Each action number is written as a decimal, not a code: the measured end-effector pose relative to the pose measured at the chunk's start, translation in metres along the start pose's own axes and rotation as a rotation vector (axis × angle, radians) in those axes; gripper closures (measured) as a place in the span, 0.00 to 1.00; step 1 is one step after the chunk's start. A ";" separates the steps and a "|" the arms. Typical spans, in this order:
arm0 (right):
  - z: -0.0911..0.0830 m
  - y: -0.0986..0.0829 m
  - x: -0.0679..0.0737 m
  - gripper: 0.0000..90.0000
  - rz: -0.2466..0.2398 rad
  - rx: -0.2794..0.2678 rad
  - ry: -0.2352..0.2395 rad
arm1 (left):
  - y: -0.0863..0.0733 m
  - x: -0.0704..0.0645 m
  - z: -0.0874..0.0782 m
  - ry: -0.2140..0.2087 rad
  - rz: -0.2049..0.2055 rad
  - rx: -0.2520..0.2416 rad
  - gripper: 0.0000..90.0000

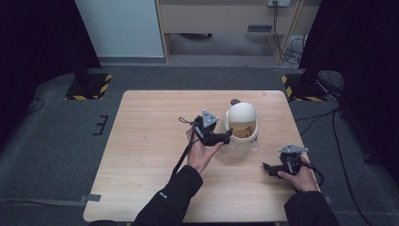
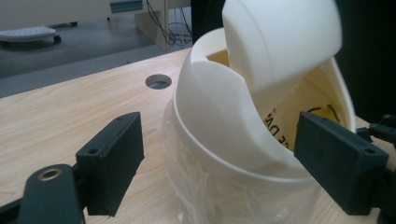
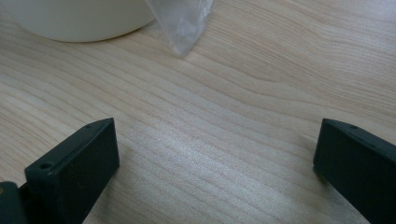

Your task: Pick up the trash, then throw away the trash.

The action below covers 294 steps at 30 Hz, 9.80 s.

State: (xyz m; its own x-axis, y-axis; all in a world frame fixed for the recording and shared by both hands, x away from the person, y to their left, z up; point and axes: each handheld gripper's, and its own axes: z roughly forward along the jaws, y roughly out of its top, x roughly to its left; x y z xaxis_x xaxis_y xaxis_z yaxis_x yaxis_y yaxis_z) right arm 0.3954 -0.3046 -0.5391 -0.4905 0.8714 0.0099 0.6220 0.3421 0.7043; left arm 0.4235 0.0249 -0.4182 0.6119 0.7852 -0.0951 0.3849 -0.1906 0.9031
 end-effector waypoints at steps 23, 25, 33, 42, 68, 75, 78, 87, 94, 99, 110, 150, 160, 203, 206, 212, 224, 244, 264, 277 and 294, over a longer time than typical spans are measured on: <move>0.000 0.000 0.000 0.01 -0.006 -0.002 0.004 | -0.055 0.050 -0.124 -0.004 0.027 0.001 0.18; 0.000 0.000 0.000 0.01 -0.007 -0.002 0.004 | -0.065 0.053 -0.128 -0.004 0.017 0.016 0.18; 0.000 0.000 0.000 0.01 -0.007 -0.002 0.004 | -0.105 0.059 -0.131 -0.006 0.045 0.143 0.21; 0.000 0.000 0.001 0.01 -0.010 -0.002 0.010 | -0.124 0.058 -0.118 -0.003 0.086 0.250 0.23; 0.000 0.000 0.001 0.01 -0.022 0.000 0.021 | -0.139 0.071 -0.095 -0.003 0.063 0.418 0.48; 0.000 0.000 0.001 0.01 -0.022 0.000 0.021 | -0.141 0.070 -0.092 -0.013 0.057 0.456 0.59; 0.000 0.000 0.001 0.01 -0.023 -0.001 0.022 | -0.141 0.070 -0.091 -0.012 0.064 0.462 0.62; 0.000 0.000 0.001 0.01 -0.026 -0.002 0.023 | -0.137 0.067 -0.092 -0.012 0.075 0.456 0.72; 0.000 0.000 0.001 0.01 -0.025 -0.001 0.023 | -0.133 0.067 -0.095 -0.017 0.071 0.423 0.74; 0.000 0.000 0.001 0.01 -0.026 -0.002 0.024 | -0.127 0.064 -0.100 -0.021 0.075 0.368 0.74; 0.001 0.000 0.001 0.01 -0.027 -0.002 0.025 | -0.113 0.054 -0.113 -0.059 0.077 0.235 0.73; 0.001 0.001 0.002 0.01 -0.028 -0.002 0.026 | -0.031 0.004 -0.144 -0.185 0.099 -0.178 0.73; 0.001 0.001 0.002 0.01 -0.028 -0.001 0.026 | -0.007 -0.014 -0.122 -0.214 0.140 -0.203 0.73; 0.001 0.001 0.002 0.01 -0.030 -0.002 0.029 | 0.005 -0.039 -0.021 -0.239 0.117 -0.142 0.73; 0.001 0.001 0.002 0.01 -0.030 -0.002 0.029 | 0.004 -0.039 -0.018 -0.238 0.115 -0.136 0.73; 0.001 0.001 0.003 0.01 -0.029 -0.001 0.029 | 0.001 -0.041 -0.009 -0.232 0.117 -0.113 0.73; 0.001 0.001 0.003 0.01 -0.032 0.000 0.030 | -0.003 -0.045 0.008 -0.213 0.125 -0.075 0.73; 0.001 0.001 0.003 0.01 -0.035 0.001 0.033 | -0.006 -0.043 0.023 -0.177 0.116 -0.030 0.69; 0.001 0.001 0.003 0.01 -0.038 0.002 0.035 | -0.003 -0.047 -0.003 -0.217 0.151 -0.064 0.48; 0.001 0.001 0.003 0.01 -0.039 0.002 0.036 | -0.042 -0.016 -0.053 -0.195 0.192 0.016 0.29; 0.001 0.001 0.004 0.01 -0.039 0.001 0.036 | -0.105 0.043 -0.081 -0.102 0.113 0.229 0.19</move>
State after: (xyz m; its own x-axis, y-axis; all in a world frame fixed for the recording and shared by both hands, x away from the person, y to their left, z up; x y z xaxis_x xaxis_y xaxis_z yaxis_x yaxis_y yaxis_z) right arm 0.3953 -0.3006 -0.5390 -0.5363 0.8440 0.0076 0.6024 0.3764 0.7039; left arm 0.3528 0.1264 -0.4833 0.7221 0.6899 -0.0510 0.4492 -0.4116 0.7929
